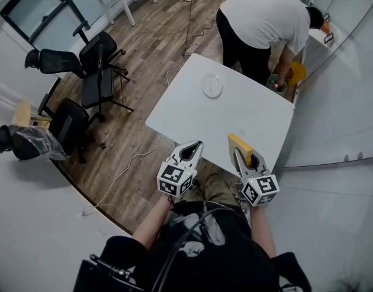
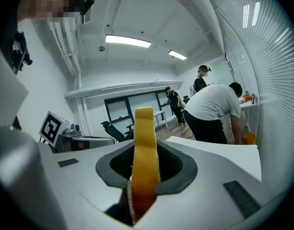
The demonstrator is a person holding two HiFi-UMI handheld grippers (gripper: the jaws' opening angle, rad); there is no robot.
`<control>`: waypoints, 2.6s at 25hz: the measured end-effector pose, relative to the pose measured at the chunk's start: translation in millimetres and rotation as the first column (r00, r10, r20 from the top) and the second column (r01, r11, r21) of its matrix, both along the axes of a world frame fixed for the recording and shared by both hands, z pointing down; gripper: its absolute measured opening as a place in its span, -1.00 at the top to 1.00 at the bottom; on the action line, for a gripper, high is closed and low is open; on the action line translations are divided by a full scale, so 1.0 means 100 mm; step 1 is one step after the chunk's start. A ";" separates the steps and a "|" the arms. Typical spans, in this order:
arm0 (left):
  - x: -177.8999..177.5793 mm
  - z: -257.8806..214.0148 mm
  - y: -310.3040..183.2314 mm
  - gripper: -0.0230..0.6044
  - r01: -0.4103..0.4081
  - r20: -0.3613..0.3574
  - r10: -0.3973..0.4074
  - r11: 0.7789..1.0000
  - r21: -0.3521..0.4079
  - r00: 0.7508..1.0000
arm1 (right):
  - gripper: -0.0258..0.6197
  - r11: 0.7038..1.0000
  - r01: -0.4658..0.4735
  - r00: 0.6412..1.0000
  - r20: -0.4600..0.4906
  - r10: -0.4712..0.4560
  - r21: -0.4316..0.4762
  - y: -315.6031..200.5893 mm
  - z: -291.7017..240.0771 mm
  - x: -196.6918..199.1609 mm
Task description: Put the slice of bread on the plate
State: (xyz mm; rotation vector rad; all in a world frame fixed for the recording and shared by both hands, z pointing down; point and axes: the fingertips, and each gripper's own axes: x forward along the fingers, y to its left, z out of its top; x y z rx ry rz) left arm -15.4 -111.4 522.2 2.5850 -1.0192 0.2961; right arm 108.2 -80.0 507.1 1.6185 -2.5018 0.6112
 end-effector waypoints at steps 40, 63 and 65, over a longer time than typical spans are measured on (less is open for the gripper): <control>-0.06 2.26 -3.09 0.91 0.089 0.165 -0.040 0.950 -0.299 0.986 | 0.62 0.903 0.373 0.368 -0.859 -0.356 -0.214 -4.40 3.05 -0.33; -0.15 2.30 -3.00 0.91 0.061 0.083 -0.032 0.922 -0.382 0.996 | -0.07 0.751 0.501 0.532 -0.531 -0.660 -0.430 -4.20 3.20 -0.60; -0.19 2.23 -3.01 0.91 0.071 0.074 -0.046 0.928 -0.366 0.996 | -0.06 0.825 0.451 0.636 -0.525 -0.565 -0.341 -4.16 2.87 -0.51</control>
